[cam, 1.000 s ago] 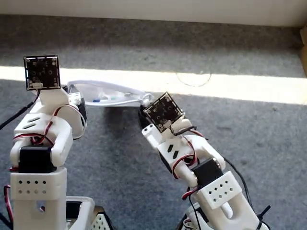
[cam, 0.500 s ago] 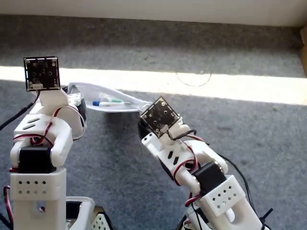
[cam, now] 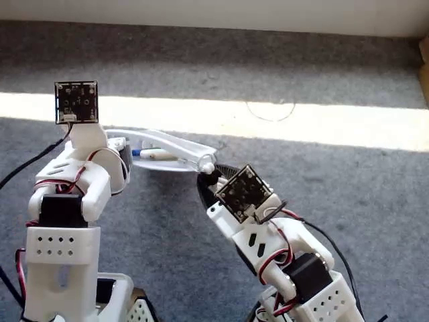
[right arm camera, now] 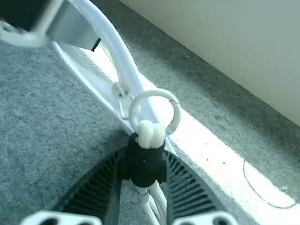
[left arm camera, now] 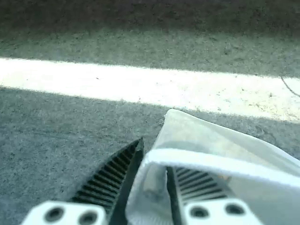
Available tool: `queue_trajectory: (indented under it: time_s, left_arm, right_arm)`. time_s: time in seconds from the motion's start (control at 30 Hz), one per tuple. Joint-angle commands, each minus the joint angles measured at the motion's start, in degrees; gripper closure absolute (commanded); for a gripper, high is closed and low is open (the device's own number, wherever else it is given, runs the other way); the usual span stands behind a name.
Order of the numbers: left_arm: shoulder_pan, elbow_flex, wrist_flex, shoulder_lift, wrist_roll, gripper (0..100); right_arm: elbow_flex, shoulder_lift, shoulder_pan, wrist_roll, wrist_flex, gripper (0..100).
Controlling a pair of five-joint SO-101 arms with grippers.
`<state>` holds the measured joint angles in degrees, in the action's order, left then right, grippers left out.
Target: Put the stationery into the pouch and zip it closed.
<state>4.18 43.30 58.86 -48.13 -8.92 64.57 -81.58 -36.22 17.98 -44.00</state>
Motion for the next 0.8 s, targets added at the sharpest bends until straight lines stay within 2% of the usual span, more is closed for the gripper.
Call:
queue_trajectory:
  time_s: [0.0,0.17,0.37,0.5,0.77]
  left_arm:
    - [-1.01,0.22,-0.09,1.98,-2.02,85]
    - [-0.66,-0.13,0.0,1.98,-7.74,78]
    - [-1.01,-0.13,0.0,1.89,-8.18,78]
    - [-1.1,-1.36,-0.44,1.98,-11.6,78]
    - [-6.29,-3.38,-1.67,2.07,-11.78,78]
  right_arm:
    - [-0.22,-1.01,-0.48,3.08,-0.4,99.3]
    - [-0.13,-1.36,-0.48,3.52,-4.0,99.3]
    - [1.89,-1.45,-0.48,3.43,-4.97,99.3]
    - [4.79,-1.45,-0.48,3.43,-4.88,99.3]
    - [6.46,-1.45,-0.48,3.78,-4.88,99.3]
